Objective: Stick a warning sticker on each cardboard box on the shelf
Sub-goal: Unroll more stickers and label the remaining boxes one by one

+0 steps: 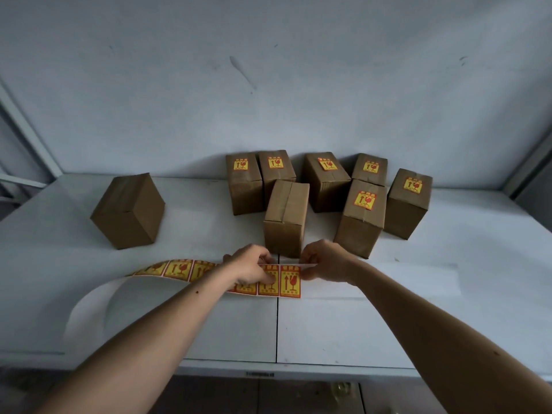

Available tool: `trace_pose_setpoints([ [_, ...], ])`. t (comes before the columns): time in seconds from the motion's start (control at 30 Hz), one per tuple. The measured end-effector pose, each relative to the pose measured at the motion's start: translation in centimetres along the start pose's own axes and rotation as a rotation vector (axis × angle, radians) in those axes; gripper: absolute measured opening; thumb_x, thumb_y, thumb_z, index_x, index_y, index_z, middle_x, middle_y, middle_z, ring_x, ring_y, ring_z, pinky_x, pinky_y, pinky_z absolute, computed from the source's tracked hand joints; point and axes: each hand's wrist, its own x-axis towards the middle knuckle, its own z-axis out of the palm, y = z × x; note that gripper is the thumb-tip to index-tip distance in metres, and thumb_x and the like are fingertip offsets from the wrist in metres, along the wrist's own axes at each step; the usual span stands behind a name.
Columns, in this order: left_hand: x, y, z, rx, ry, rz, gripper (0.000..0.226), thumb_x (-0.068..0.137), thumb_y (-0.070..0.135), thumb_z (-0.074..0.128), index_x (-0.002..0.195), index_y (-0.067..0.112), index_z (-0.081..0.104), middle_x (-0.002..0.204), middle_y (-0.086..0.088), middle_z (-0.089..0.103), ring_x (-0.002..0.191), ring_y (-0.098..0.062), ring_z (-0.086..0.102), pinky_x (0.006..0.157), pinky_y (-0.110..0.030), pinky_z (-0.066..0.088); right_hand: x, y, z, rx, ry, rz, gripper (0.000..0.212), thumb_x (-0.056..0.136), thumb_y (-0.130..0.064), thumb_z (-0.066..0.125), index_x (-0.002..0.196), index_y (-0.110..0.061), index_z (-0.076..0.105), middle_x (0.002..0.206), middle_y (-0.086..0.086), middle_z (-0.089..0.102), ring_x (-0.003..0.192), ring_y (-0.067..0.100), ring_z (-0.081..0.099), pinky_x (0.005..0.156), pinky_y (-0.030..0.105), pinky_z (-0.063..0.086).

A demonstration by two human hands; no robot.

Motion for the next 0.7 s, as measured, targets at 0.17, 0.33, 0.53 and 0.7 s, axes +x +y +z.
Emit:
trace_pose_setpoints([
  [0.17,-0.4,0.4,-0.2,-0.192,-0.026,-0.007,0.040,0.081,0.022,0.075,0.119,0.019,0.064,0.109,-0.002,0.068,0.103,-0.020,0.063,0.098,-0.045,0.048,-0.2,-0.1,0.3,-0.078,0.251,-0.101,0.025,0.071,-0.035,0.082,0.087,-0.022,0.068,0.103,-0.007,0.059,0.097,0.011,0.050,0.081,0.032,0.049],
  [0.33,-0.5,0.5,-0.6,-0.234,-0.031,-0.013,0.028,0.084,0.017,0.071,0.112,0.018,0.066,0.105,-0.003,0.069,0.100,-0.020,0.064,0.097,-0.045,0.049,0.1,0.2,0.2,-0.110,0.287,-0.113,0.023,0.070,-0.042,0.081,0.083,-0.025,0.072,0.103,-0.011,0.055,0.099,0.007,0.045,0.084,0.034,0.046],
  [0.53,-0.5,0.8,-0.7,-0.252,-0.033,0.018,0.014,0.083,0.014,0.071,0.092,0.023,0.066,0.099,-0.005,0.071,0.097,-0.021,0.066,0.095,-0.045,0.051,0.3,-0.2,0.3,-0.073,0.247,-0.101,0.022,0.077,-0.038,0.076,0.086,-0.018,0.074,0.105,-0.002,0.060,0.099,0.014,0.053,0.082,0.036,0.052],
  [0.7,-0.7,1.1,-0.9,-0.246,-0.037,0.028,0.014,0.084,0.016,0.070,0.096,0.023,0.066,0.102,-0.004,0.070,0.099,-0.020,0.065,0.096,-0.045,0.050,0.5,-0.1,0.4,-0.002,0.259,-0.048,0.025,0.073,-0.038,0.079,0.087,-0.018,0.072,0.104,-0.003,0.060,0.097,0.014,0.056,0.078,0.031,0.054],
])
